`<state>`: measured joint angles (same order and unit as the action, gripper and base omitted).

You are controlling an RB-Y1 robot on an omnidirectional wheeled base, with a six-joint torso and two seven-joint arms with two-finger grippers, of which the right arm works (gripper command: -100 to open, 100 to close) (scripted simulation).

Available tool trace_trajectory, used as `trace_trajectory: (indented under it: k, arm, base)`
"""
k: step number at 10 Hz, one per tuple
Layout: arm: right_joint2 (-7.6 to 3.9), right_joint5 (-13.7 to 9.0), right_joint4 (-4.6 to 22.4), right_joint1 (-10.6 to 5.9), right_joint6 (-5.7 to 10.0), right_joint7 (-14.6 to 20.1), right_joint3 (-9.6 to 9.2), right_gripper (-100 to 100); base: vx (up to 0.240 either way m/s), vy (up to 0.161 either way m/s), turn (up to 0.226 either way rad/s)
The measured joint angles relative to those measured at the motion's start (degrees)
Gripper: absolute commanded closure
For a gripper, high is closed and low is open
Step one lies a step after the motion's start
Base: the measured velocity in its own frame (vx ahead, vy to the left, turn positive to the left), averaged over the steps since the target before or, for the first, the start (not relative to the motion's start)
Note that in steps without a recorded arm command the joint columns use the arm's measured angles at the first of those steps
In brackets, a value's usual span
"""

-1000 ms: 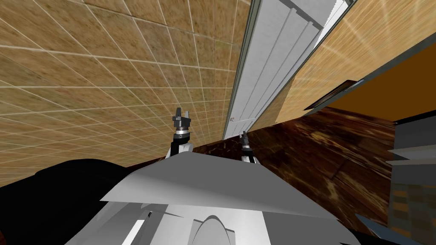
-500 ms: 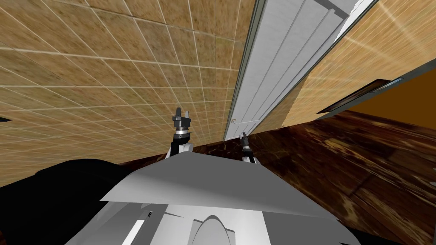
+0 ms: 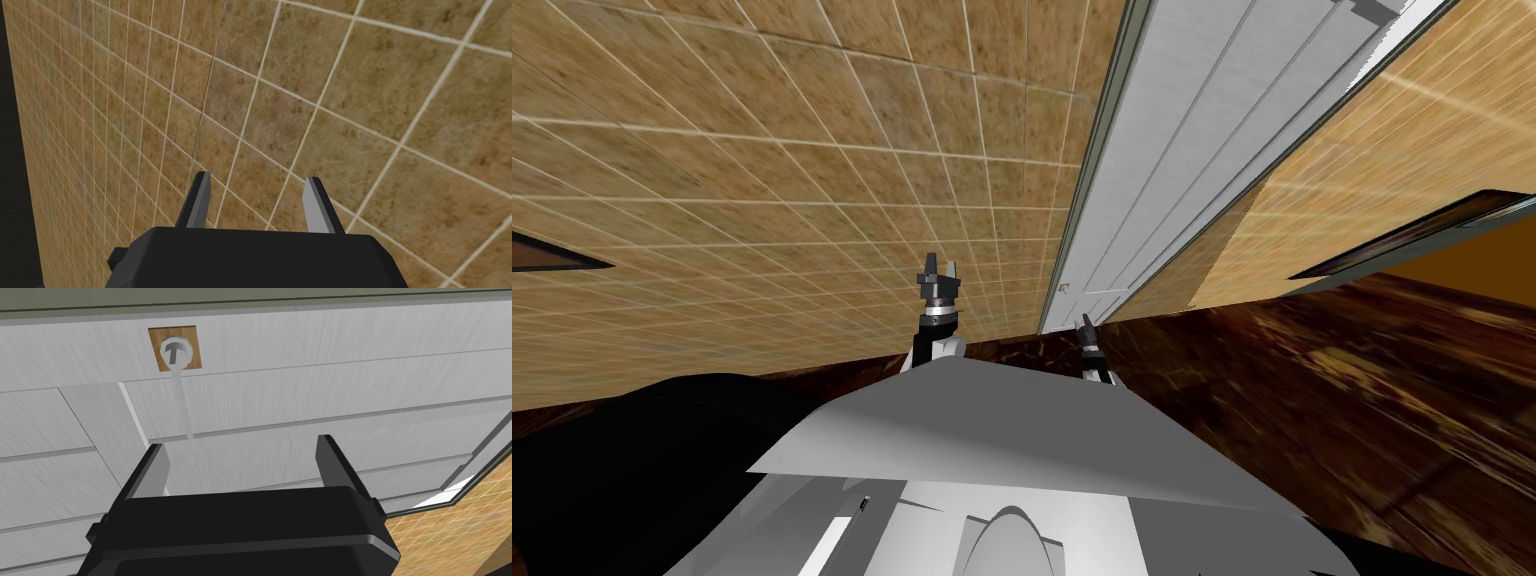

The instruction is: Pull the door open

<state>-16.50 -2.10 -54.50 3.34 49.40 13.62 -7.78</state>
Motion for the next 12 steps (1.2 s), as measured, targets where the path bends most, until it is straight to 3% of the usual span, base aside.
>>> trace_trajectory:
  k: [4, 12]
  arm:
    - [-1.05, -0.52, 6.41, -2.31, 1.55, 1.4, -0.51, -100]
    - [-2.77, -1.33, 15.55, -5.5, 3.6, 3.54, -1.27, -100]
  base:
    - [0.055, -0.08, 0.147]
    - [0.034, -0.06, 0.102]
